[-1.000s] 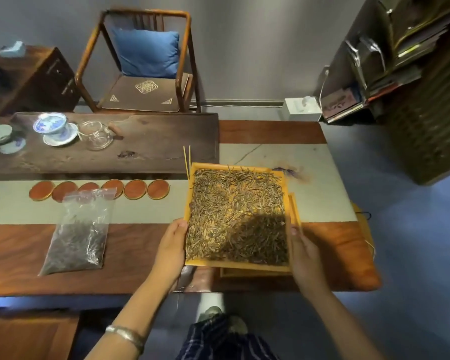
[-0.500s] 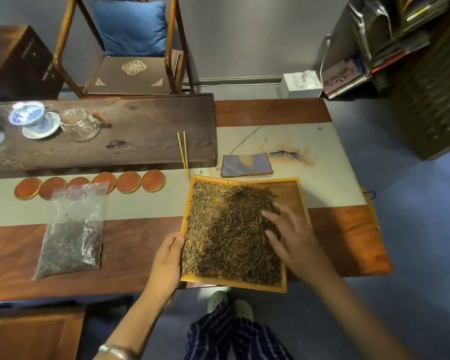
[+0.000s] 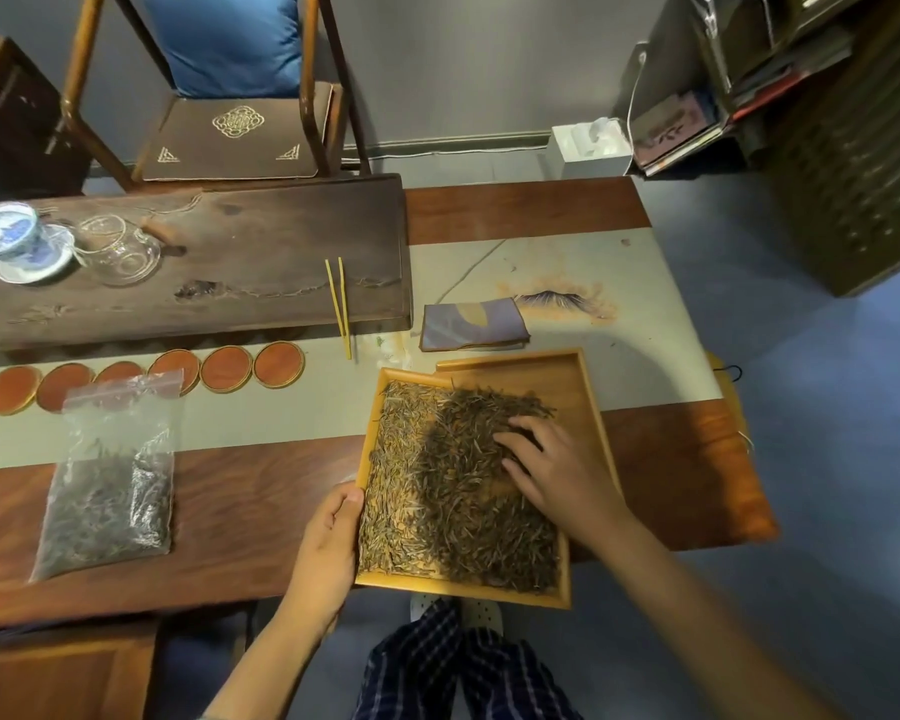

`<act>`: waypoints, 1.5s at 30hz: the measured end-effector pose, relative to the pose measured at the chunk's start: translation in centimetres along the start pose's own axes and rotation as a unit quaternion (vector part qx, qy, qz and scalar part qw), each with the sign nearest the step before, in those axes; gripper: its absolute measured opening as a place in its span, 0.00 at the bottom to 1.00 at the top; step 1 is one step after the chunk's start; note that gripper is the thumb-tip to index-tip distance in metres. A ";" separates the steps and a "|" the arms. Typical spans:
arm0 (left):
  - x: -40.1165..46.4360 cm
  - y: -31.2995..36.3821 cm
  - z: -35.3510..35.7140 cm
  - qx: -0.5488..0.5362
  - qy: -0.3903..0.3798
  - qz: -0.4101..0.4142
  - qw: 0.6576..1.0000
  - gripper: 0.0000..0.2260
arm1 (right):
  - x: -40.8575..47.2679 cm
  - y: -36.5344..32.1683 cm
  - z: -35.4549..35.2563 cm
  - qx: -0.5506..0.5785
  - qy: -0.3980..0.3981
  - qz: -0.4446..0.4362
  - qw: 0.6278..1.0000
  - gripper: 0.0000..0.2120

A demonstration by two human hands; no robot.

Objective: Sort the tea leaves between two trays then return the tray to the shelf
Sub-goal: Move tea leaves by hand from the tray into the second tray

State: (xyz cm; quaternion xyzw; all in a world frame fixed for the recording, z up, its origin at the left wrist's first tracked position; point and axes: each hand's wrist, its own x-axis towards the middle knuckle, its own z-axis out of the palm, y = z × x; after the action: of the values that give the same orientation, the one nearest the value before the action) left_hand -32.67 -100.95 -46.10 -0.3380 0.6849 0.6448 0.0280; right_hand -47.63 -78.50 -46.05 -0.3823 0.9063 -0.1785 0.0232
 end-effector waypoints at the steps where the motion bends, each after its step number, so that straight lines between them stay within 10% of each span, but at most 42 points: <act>1: 0.0 0.0 0.0 0.005 0.002 0.000 1.000 0.13 | 0.2 0.2 0.1 0.003 -0.001 0.005 1.000 0.13; 22: 0.1 -2.1 -0.2 -0.010 0.018 -0.012 1.000 0.12 | 2.1 3.5 -0.1 0.012 -0.031 0.108 0.994 0.10; 32: -0.2 -1.7 0.2 -0.053 0.016 -0.015 0.998 0.12 | 2.1 -4.9 1.9 0.030 -0.090 -0.090 0.991 0.22; 45: 0.1 -1.2 0.1 -0.046 0.024 -0.012 0.999 0.13 | 1.1 -2.4 2.8 0.007 -0.016 -0.064 0.998 0.16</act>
State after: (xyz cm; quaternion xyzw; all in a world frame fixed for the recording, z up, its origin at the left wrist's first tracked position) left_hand -32.21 -100.79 -47.20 -0.3624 0.6511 0.6668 0.0044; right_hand -46.28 -81.67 -47.78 -0.4423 0.8782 -0.1796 0.0291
